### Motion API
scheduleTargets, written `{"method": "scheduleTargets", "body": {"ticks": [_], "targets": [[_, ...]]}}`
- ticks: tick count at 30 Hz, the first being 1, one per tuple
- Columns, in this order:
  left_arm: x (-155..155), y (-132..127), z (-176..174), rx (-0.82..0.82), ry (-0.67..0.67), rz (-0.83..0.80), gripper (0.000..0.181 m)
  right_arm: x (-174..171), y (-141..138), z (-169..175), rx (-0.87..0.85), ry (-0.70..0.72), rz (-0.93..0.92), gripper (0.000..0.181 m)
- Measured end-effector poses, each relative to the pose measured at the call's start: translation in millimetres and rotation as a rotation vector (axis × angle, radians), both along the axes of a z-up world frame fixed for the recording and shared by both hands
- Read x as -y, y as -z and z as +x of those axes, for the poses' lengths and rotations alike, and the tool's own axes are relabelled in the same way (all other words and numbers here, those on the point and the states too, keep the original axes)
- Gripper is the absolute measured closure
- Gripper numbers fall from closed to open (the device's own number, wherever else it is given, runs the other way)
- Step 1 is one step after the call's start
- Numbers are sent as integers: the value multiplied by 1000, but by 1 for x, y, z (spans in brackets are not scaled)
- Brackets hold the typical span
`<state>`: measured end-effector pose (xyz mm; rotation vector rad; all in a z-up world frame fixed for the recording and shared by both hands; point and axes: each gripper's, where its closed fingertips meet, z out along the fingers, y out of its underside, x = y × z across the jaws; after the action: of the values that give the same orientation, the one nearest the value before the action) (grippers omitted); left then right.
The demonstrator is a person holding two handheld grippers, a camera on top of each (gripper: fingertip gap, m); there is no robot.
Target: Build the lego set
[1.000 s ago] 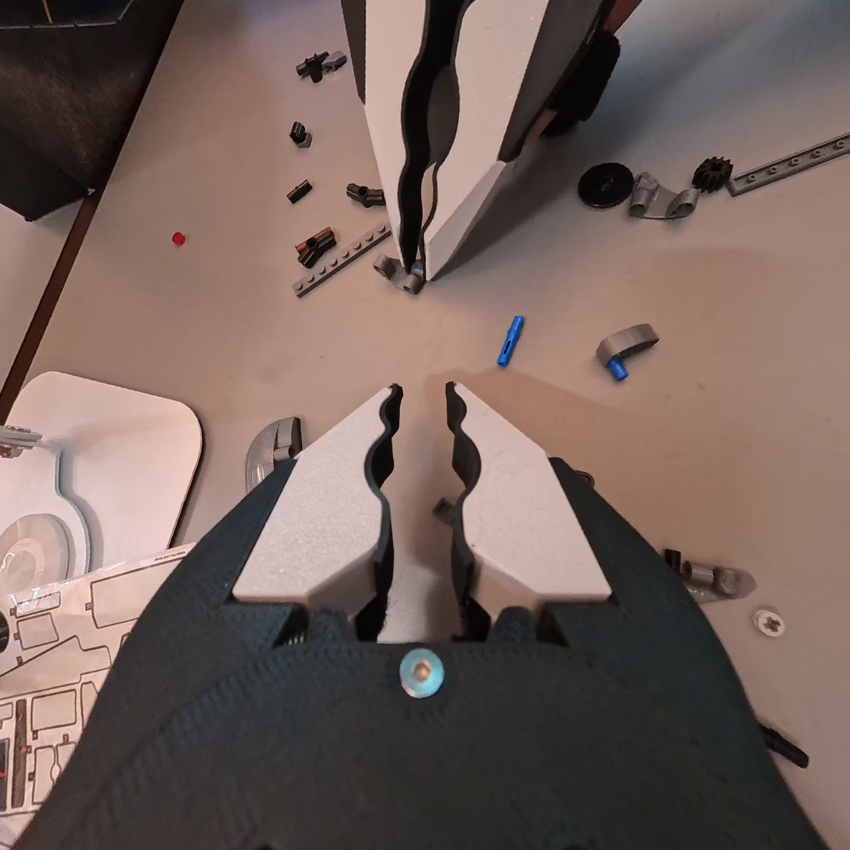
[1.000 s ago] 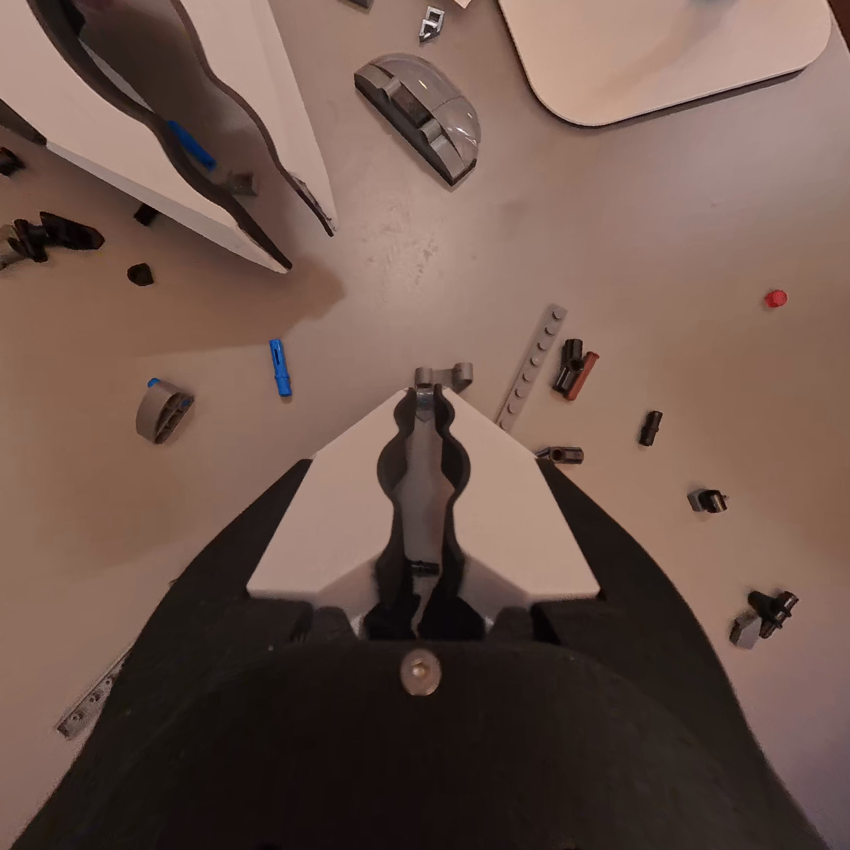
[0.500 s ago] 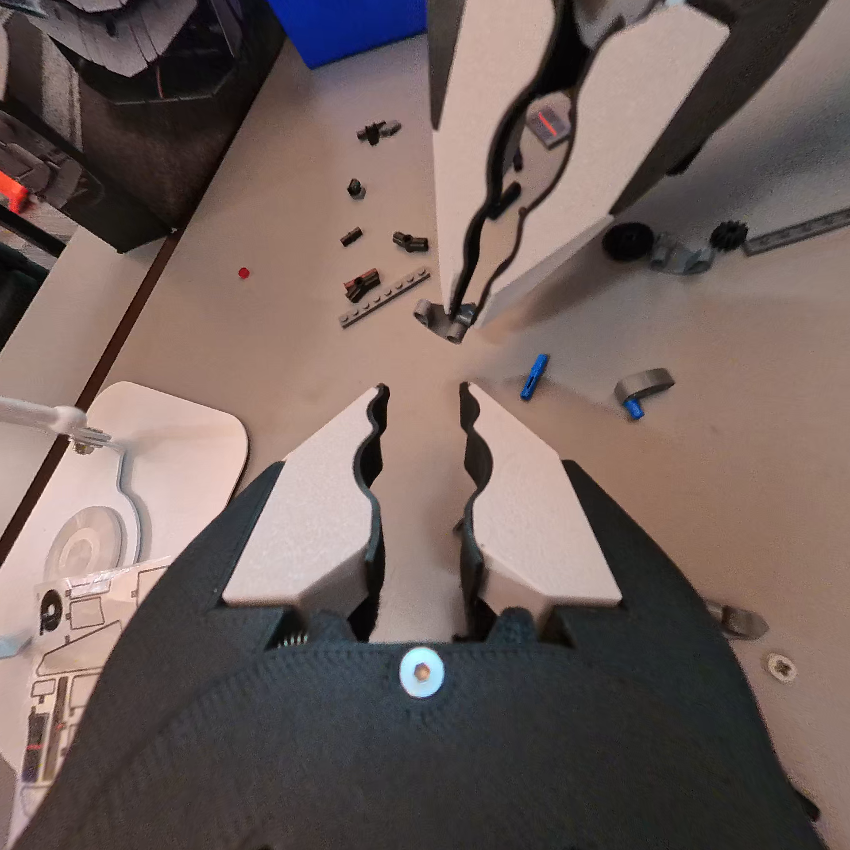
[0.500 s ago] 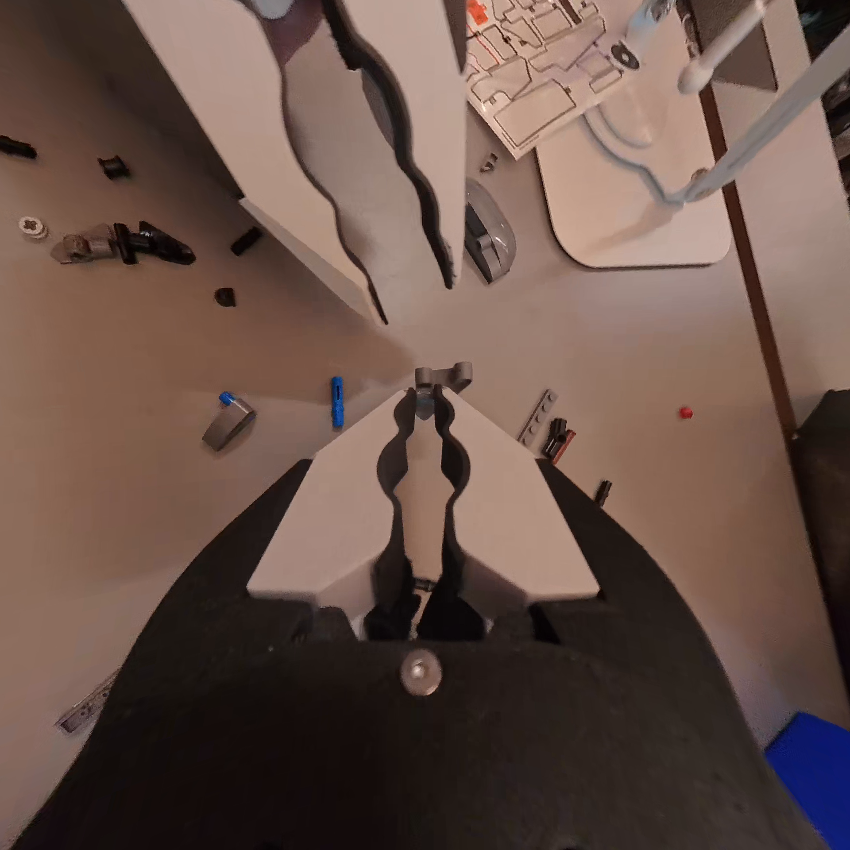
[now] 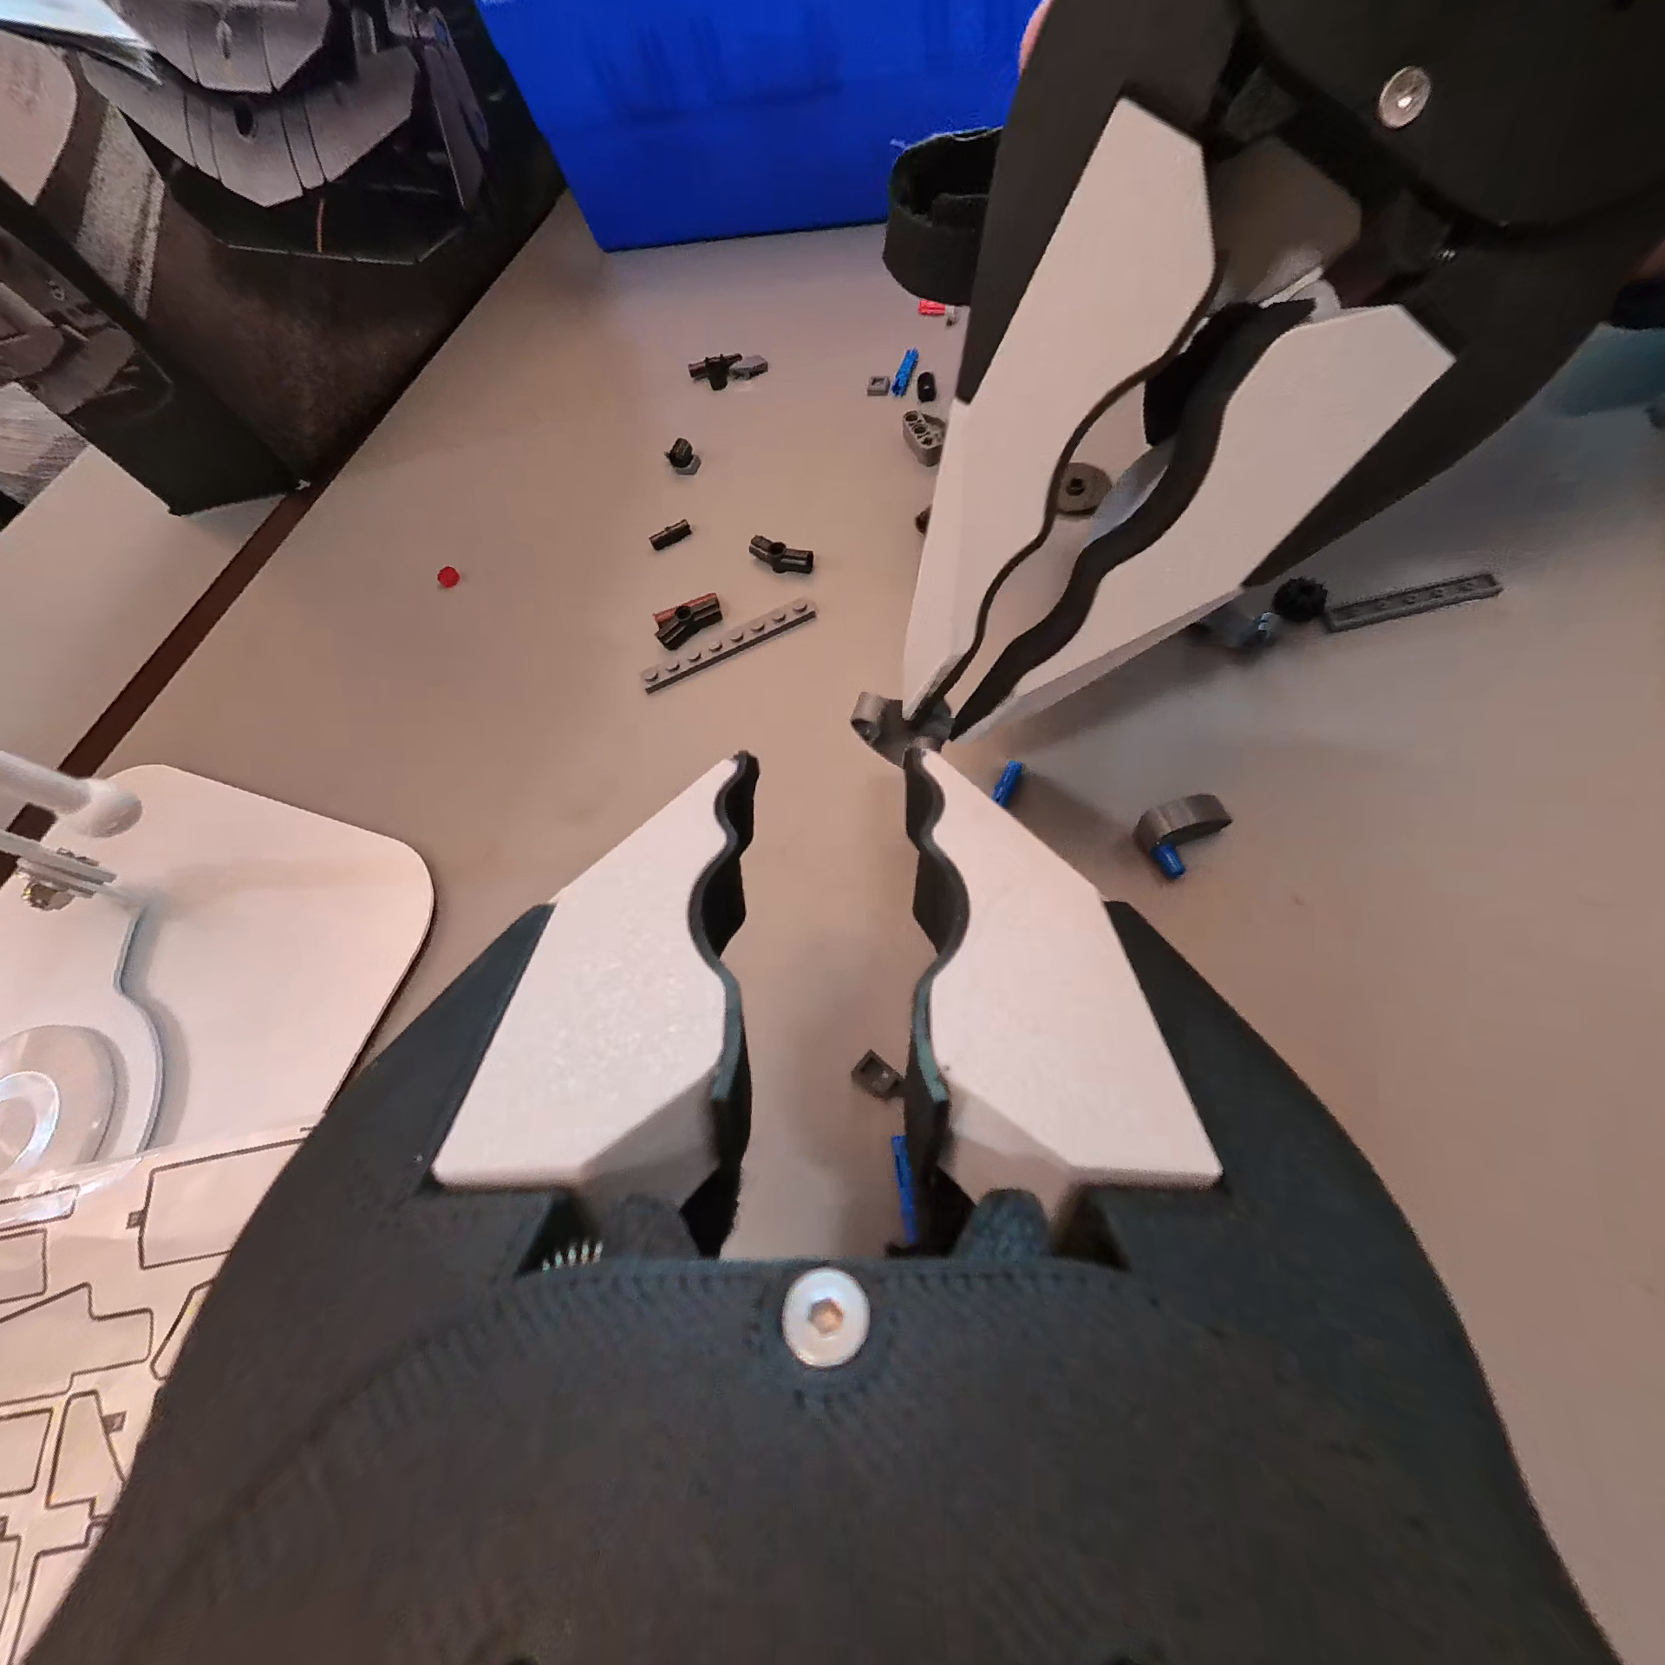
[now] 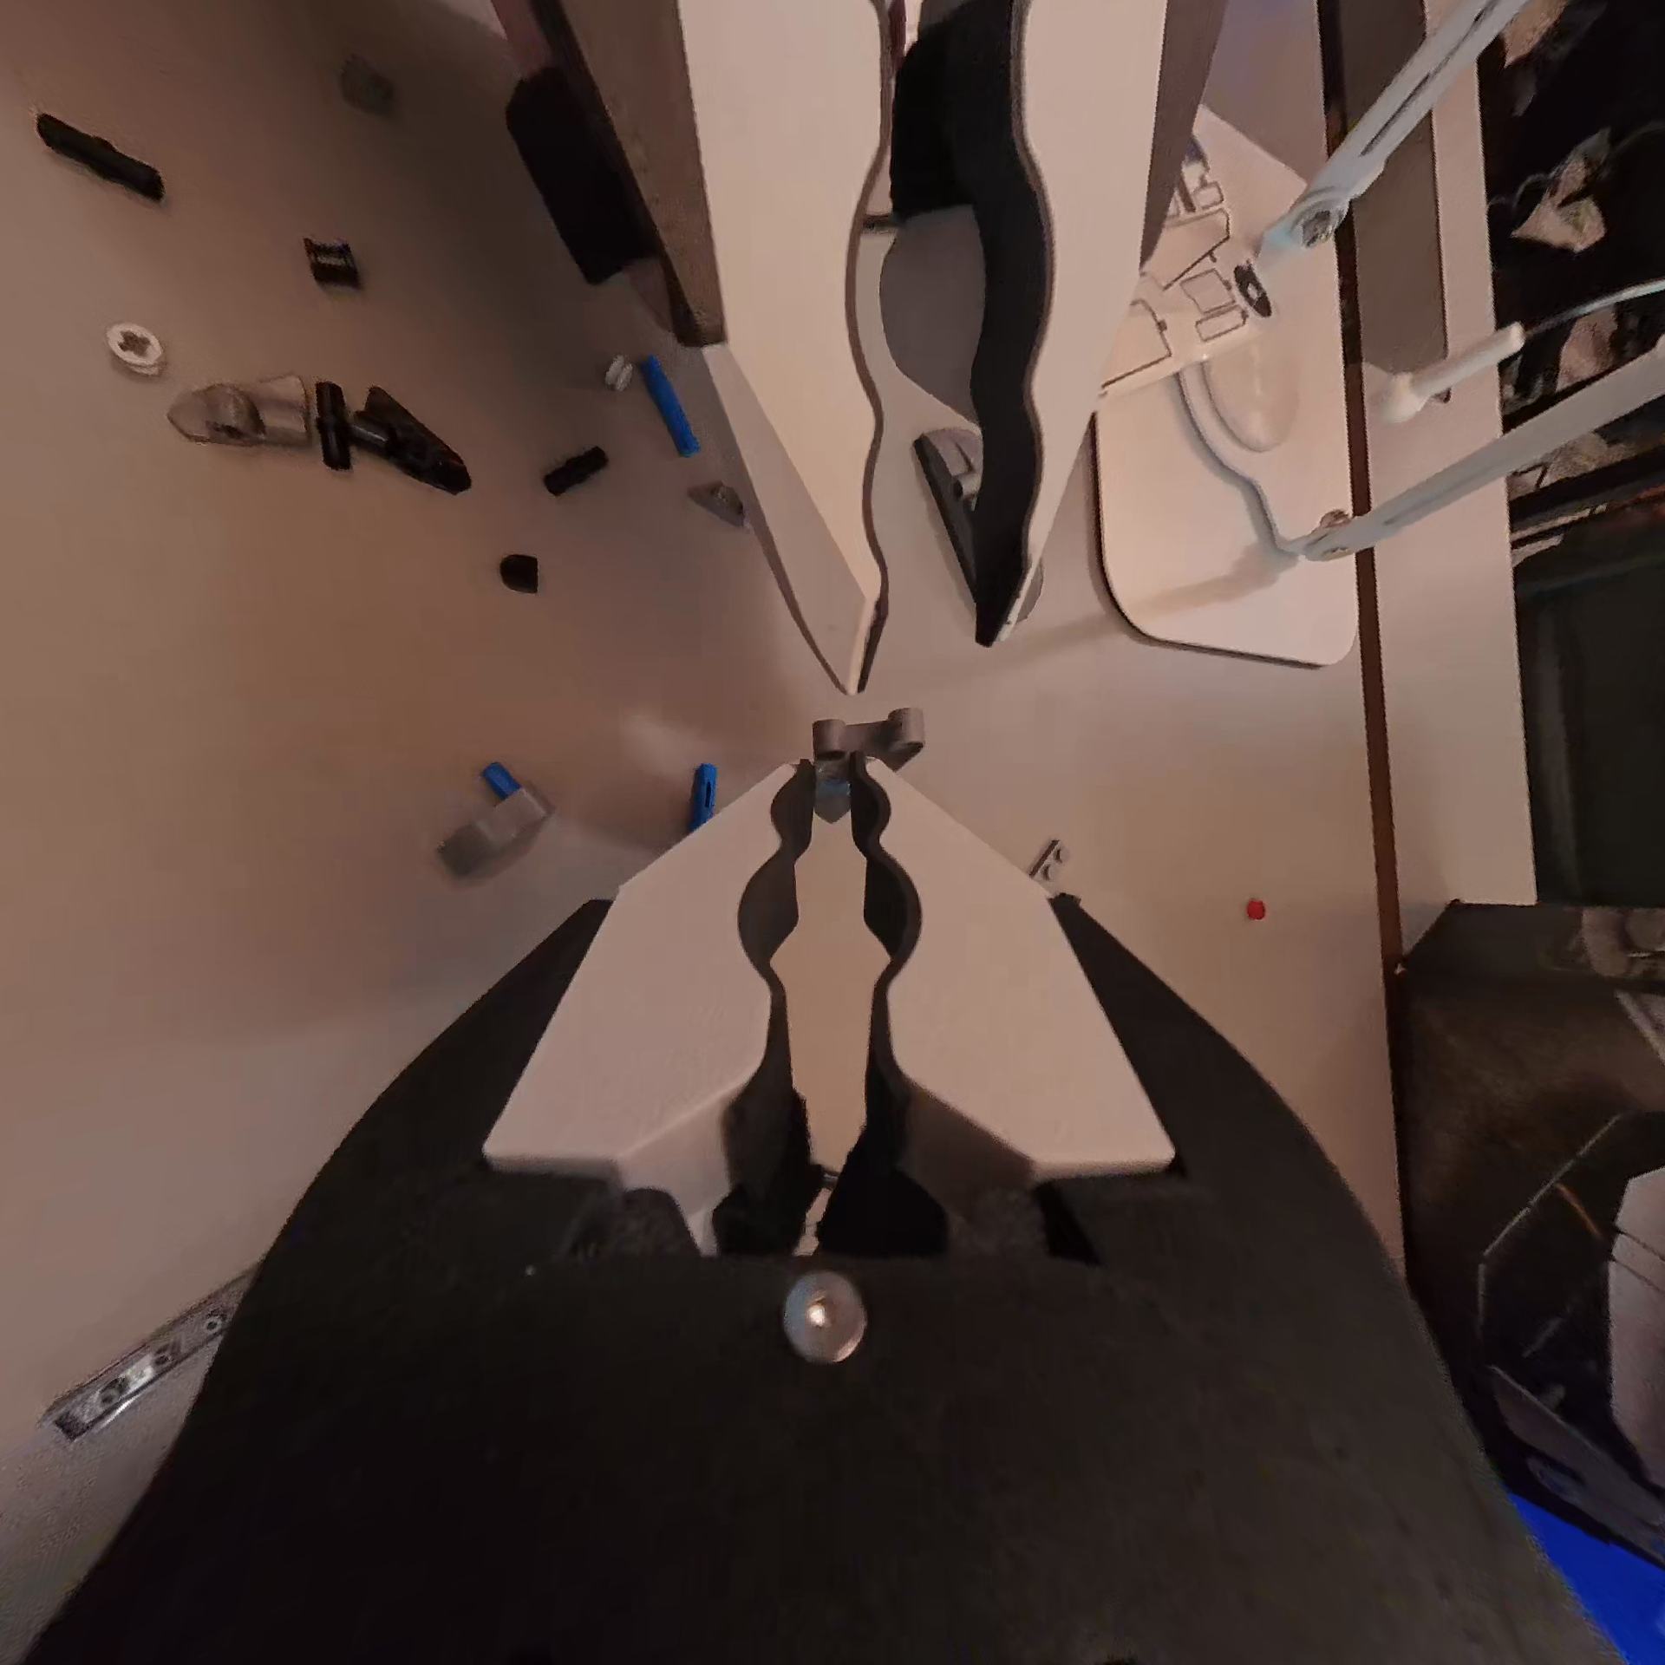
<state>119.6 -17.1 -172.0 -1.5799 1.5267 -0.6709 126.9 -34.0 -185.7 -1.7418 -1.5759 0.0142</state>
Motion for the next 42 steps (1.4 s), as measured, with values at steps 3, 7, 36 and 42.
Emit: {"method": "scheduleTargets", "body": {"ticks": [3, 7, 36, 42], "targets": [[3, -2, 1, 9, 22, 1, 150, 0, -6, -1, -10, -7, 32, 175], [8, 2, 2, -5, 42, -2, 151, 0, -9, -2, -7, -13, 62, 175], [20, -26, 4, 125, 116, 52, 177, 4, -12, -2, -277, 32, -222, 157], [28, -30, 6, 141, 150, 76, 177, 14, -24, -9, -373, -28, -273, 173]]}}
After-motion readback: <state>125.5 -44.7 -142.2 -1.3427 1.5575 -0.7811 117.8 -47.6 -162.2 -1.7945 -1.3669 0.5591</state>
